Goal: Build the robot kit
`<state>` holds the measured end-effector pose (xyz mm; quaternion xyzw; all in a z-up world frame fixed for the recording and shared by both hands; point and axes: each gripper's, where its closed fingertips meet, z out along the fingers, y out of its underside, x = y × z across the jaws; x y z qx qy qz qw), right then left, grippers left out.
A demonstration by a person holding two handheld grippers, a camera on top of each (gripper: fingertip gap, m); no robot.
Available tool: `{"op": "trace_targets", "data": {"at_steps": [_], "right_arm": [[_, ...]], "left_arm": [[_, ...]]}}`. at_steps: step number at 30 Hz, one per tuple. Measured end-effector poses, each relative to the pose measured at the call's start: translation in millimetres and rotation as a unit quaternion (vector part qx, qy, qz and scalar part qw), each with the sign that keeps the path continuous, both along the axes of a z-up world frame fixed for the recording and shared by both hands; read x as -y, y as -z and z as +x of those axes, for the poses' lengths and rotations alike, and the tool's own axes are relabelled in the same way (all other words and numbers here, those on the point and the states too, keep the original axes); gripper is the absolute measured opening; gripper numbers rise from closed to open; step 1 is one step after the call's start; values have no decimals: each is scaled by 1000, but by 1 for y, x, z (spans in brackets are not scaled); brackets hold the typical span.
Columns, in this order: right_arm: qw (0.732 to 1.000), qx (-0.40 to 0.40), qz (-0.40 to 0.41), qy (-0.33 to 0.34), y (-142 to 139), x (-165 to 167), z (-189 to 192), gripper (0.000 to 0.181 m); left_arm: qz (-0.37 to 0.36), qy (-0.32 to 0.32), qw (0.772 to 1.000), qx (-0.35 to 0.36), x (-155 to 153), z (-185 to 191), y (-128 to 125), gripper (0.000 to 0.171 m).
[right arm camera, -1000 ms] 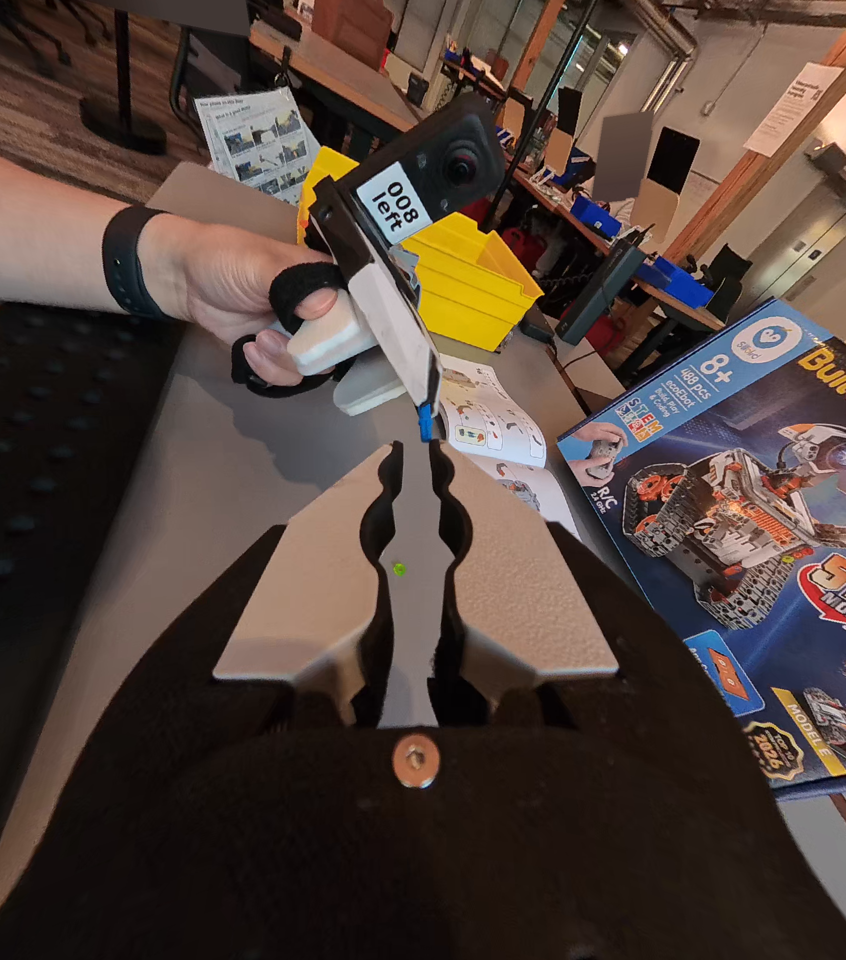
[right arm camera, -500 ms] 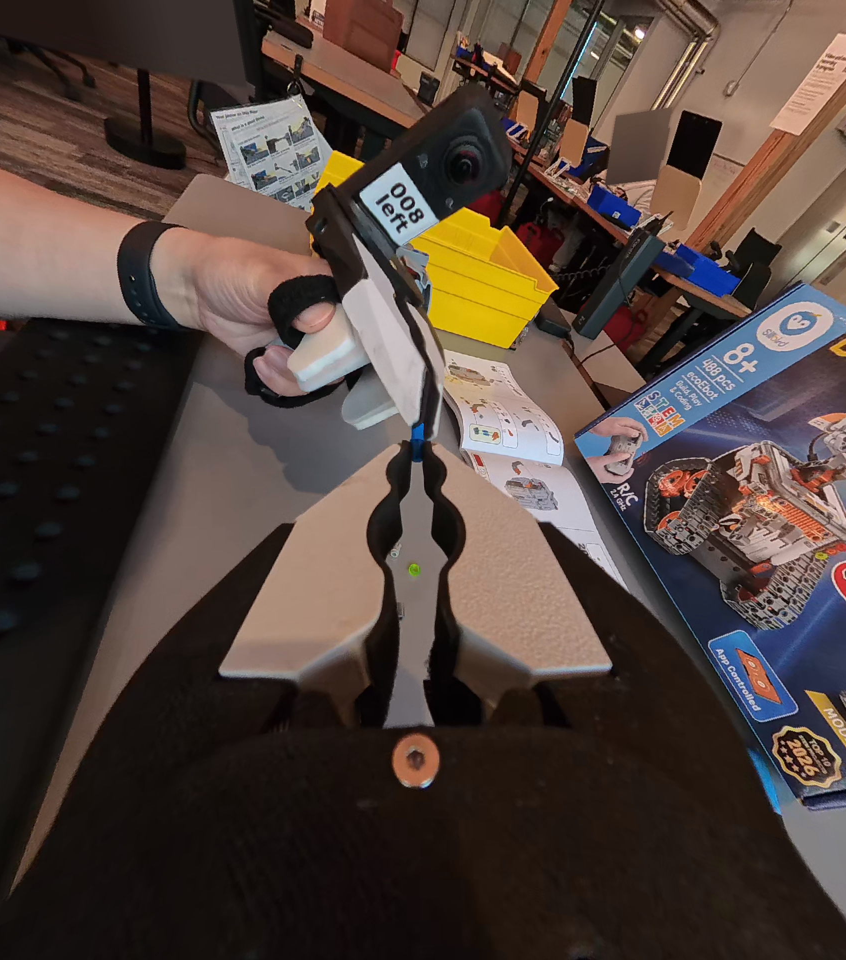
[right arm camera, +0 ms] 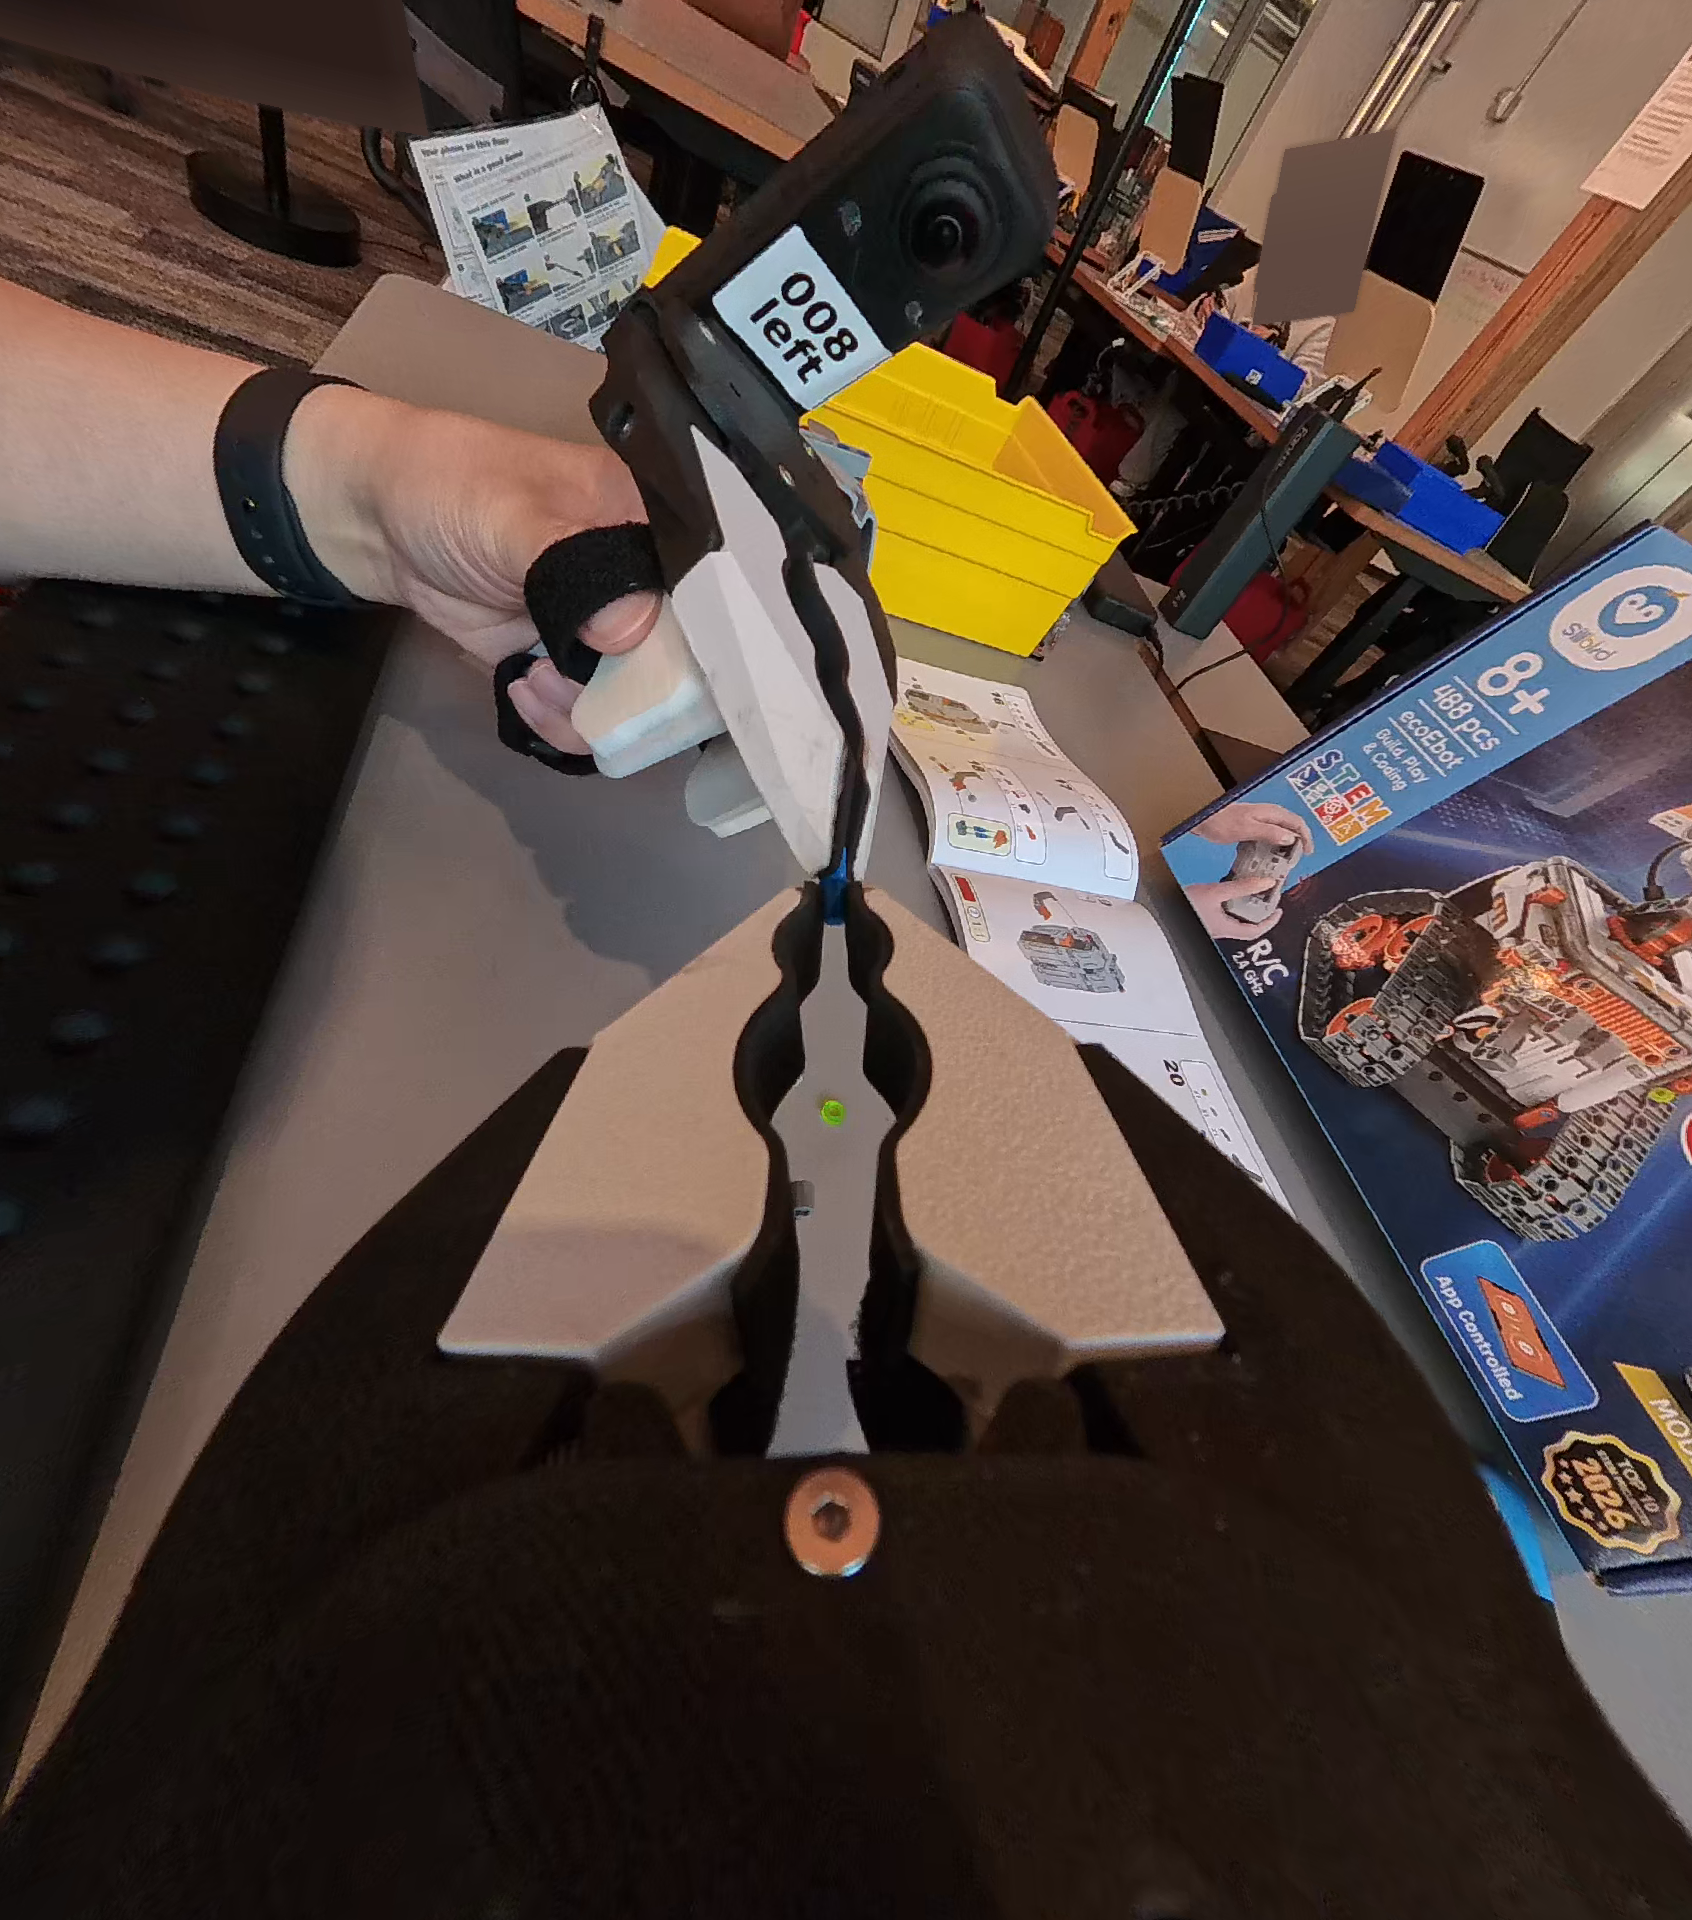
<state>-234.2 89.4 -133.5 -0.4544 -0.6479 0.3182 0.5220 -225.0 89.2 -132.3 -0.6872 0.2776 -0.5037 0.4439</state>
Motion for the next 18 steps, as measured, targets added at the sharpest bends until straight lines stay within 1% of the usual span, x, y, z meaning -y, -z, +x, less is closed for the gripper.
{"op": "trace_targets", "data": {"at_steps": [2, 4, 5, 9, 18], "right_arm": [[1000, -3, -2, -1, -1, 0, 0, 3], [1000, -8, -5, -1, -3, 0, 1, 3], [1000, -8, -6, 0, -3, -1, 1, 3], [1000, -7, -2, 1, -3, -1, 1, 3], [1000, 6, 0, -3, 2, 0, 0, 3]], "left_arm": [[0, 2, 1000, 2, 0, 0, -1, 3], [-3, -6, 1000, 2, -2, -3, -1, 12], [-2, -9, 1000, 3, -3, -4, -2, 13], [3, 2, 1000, 4, 0, -3, -3, 5], [0, 5, 1000, -6, 1, 1, 2, 2]]}}
